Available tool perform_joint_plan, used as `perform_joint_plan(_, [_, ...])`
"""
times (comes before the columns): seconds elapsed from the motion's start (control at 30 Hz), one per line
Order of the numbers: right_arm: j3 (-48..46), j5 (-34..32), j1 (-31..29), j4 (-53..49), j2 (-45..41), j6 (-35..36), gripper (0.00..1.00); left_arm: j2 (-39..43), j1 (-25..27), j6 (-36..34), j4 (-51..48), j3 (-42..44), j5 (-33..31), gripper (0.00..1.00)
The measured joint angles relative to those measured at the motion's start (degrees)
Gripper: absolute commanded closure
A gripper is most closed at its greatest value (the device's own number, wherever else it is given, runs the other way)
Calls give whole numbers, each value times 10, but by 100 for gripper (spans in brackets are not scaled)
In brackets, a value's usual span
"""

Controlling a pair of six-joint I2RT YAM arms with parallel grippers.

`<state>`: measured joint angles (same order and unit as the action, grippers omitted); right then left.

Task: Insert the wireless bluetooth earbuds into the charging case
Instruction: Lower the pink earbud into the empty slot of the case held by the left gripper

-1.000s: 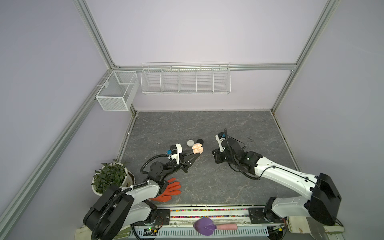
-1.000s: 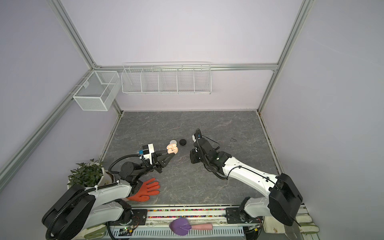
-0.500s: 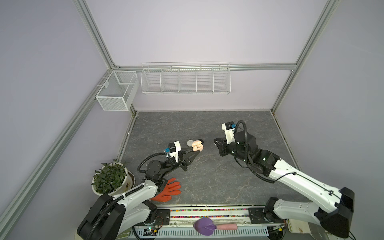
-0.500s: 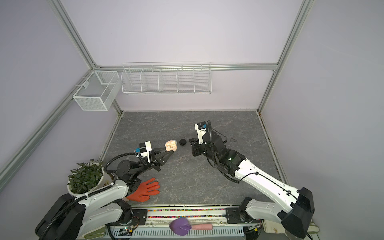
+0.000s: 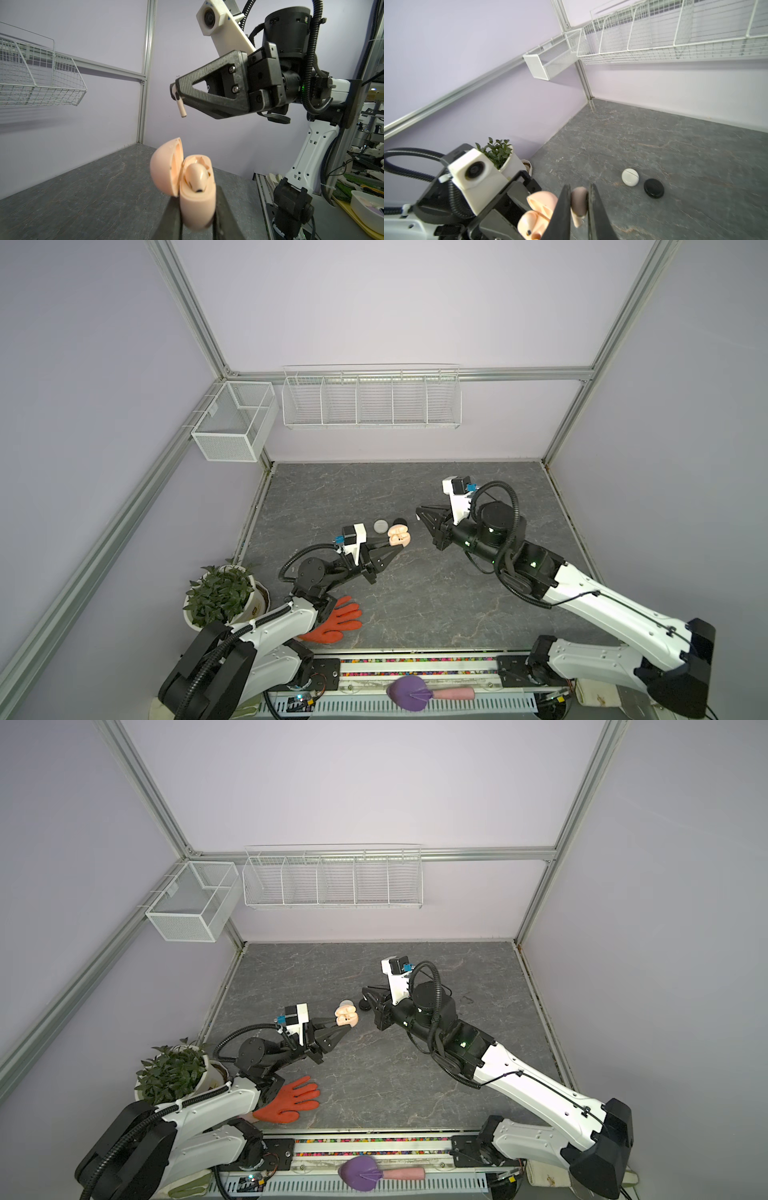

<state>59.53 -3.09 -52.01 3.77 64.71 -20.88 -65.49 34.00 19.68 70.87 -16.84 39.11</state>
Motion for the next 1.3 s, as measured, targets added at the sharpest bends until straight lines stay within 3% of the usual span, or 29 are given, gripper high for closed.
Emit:
perform_joint_plan(0.5, [-23,80,-30,68,0,8,93,6,0,-1,3,-3,13,100])
perform_joint_plan(1.3, [-51,104,-30,76,0,3,94,13,0,-5,5,-3,13,100])
